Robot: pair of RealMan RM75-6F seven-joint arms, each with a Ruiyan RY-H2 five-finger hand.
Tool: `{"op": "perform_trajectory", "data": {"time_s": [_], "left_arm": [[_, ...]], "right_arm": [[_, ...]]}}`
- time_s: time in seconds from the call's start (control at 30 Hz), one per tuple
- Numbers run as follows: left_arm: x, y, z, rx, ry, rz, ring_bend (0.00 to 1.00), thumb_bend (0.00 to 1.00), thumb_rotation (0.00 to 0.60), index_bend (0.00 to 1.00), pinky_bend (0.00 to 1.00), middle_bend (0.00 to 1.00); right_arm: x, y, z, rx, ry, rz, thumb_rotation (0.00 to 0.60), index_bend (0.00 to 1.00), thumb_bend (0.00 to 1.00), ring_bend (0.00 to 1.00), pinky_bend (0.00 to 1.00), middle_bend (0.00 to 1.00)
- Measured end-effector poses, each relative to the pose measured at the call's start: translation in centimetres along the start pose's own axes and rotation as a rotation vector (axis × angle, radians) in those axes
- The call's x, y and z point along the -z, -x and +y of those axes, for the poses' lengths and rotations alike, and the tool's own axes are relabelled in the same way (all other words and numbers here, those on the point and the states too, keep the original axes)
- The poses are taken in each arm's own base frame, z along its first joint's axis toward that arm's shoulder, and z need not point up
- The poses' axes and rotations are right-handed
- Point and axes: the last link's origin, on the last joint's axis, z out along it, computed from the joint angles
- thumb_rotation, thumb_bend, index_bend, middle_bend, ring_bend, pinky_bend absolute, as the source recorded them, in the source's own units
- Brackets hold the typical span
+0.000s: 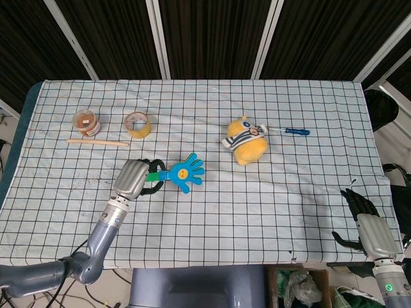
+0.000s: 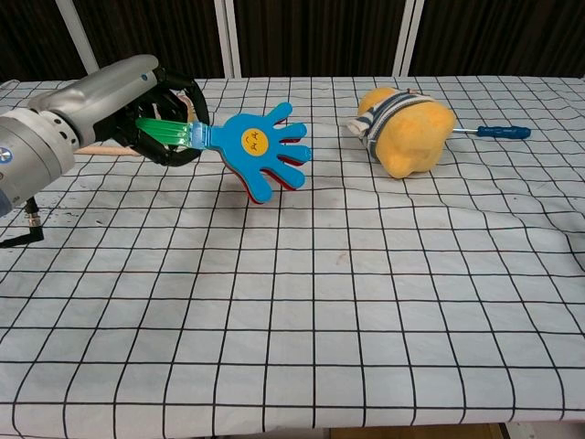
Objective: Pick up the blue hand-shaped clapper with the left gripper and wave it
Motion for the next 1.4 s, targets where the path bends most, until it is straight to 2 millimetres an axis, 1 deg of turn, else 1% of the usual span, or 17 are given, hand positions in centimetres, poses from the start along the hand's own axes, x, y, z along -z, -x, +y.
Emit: {"op": "perform_trajectory", "data": {"time_s": [0.3,0.57,0.7,0.77,0.9,1.0,1.13,1.23,1.4], "left_arm": [[0.3,-0.2,-0.4,0.008,0.005,-0.003,0.53,0.40,0.600,0.72,0.60,0.70],[0.8,0.1,-0.9,0.016,0.008,-0.058,0.53,0.40,0.600,0.72,0.60,0.70],[1.1,0.2,-1.5,0.011,-0.006,-0.090,0.53,0.40,0.600,0.72,0.60,0.70],[1.3,0.1,-1.8,-0.002,-0.010,-0.100,0.55,0.42,0.600,0.73,0.61,0.72],[1.6,-0.1,-2.2,0.016,-0.022,-0.100,0.58,0.49,0.600,0.74,0.67,0.75],[1.7,-0.3,-2.3,0.029,-0.023,-0.089,0.59,0.51,0.600,0.73,0.69,0.75],[1.8,-0.5,-2.1,0.056,-0.010,-0.072,0.59,0.51,0.600,0.73,0.69,0.75],[1.9,-0.9,-1.5,0.101,0.008,-0.051,0.59,0.51,0.600,0.73,0.70,0.76],[2.3,-2.1,0.5,0.243,0.074,0.027,0.60,0.51,0.600,0.74,0.70,0.76]], "right_arm": [[0.0,0.0,0.0,0.002,0.004,-0.003,0.600,0.05,0.22,0.00,0.06,0.00],[0.0,0.0,0.0,0.003,0.005,-0.006,0.600,0.05,0.22,0.00,0.06,0.00],[0.0,0.0,0.0,0.003,0.008,-0.005,0.600,0.05,0.22,0.00,0.06,0.00],[0.0,0.0,0.0,0.004,0.009,-0.005,0.600,0.05,0.22,0.00,0.06,0.00],[0.0,0.1,0.0,0.005,0.009,-0.008,0.600,0.05,0.22,0.00,0.06,0.00],[0.0,0.1,0.0,0.005,0.011,-0.007,0.600,0.05,0.22,0.00,0.06,0.00],[0.0,0.1,0.0,0.004,0.012,-0.005,0.600,0.05,0.23,0.00,0.06,0.00],[0.0,0.1,0.0,0.004,0.012,-0.004,0.600,0.05,0.22,0.00,0.06,0.00],[0.0,0.0,0.0,0.005,0.012,-0.003,0.600,0.05,0.22,0.00,0.06,0.00]]}}
